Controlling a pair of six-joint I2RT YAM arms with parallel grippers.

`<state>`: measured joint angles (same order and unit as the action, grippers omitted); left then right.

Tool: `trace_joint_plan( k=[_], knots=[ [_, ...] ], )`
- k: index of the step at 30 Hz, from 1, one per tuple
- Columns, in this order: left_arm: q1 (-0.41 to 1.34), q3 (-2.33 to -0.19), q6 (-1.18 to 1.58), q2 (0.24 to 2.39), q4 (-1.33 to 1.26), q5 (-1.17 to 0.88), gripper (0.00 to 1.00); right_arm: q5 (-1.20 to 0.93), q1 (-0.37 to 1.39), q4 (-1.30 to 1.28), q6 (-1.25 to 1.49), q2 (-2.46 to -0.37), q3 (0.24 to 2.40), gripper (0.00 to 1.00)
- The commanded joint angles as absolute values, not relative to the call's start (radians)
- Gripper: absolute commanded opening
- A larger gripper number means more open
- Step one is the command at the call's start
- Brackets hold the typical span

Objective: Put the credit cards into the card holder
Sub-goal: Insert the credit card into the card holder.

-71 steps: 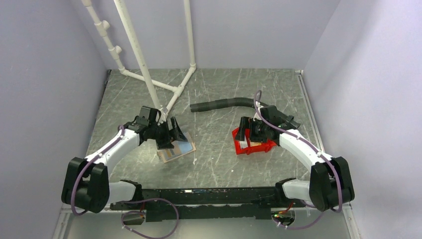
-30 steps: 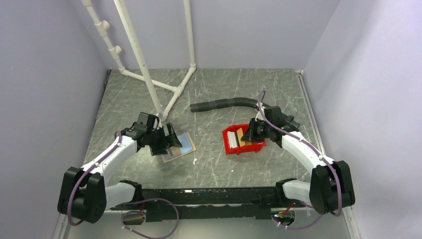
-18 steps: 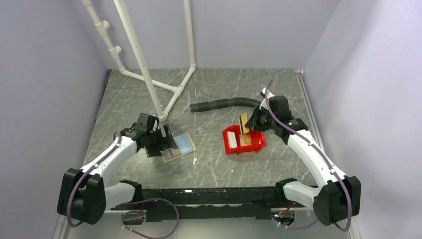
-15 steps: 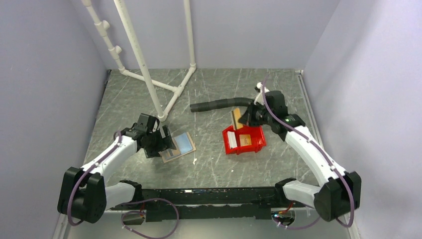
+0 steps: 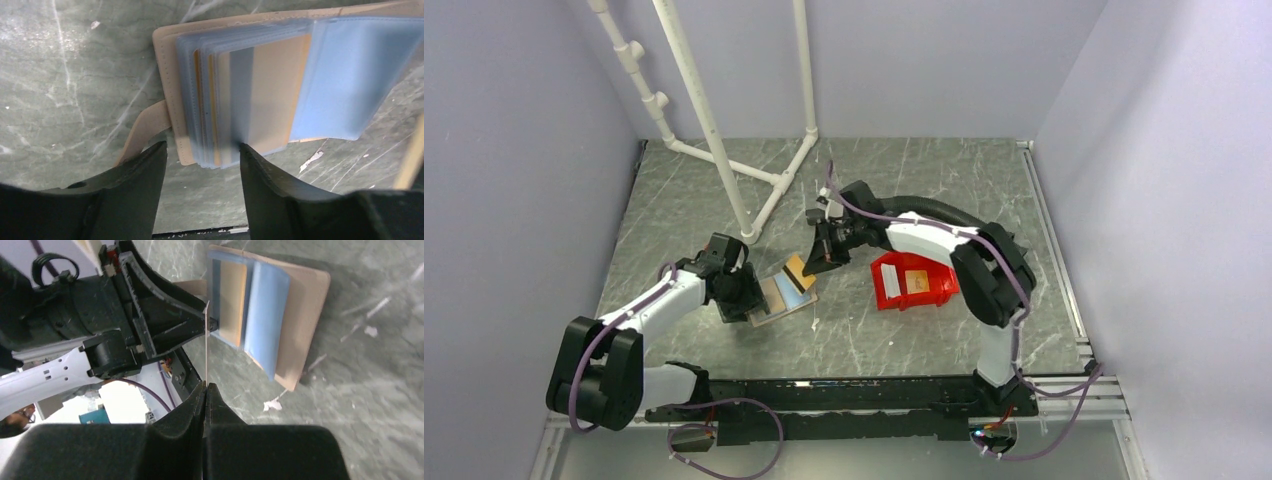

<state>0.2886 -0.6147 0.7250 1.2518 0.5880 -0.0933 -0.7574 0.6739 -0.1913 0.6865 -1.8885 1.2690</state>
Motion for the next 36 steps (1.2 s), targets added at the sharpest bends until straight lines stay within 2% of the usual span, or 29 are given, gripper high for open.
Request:
trace_joint_plan(
  k=[1,4,6,14,30,36],
  knots=[
    [0.285,-0.587,0.738,1.238,0.566,-0.032,0.56,-0.846,0.69,-0.152,0.661,-1.97,1.373,0.0],
    [0.285,-0.584,0.753,1.236,0.567,-0.016,0.48,-0.928,0.695,-0.092,0.639,-2.034,1.378,0.0],
    [0.285,-0.586,0.758,1.234,0.573,-0.003,0.44,-0.91,0.704,-0.124,0.598,-2.056,1.399,0.0],
    [0.285,-0.589,0.764,1.252,0.579,-0.003,0.35,-0.905,0.71,-0.154,0.541,-2.128,1.435,0.0],
    [0.284,-0.584,0.766,1.233,0.585,-0.008,0.33,-0.872,0.709,-0.167,0.559,-2.183,1.445,0.0],
    [0.284,-0.576,0.765,1.234,0.566,-0.028,0.31,-0.887,0.712,-0.098,0.61,-2.21,1.458,0.0]
  ],
)
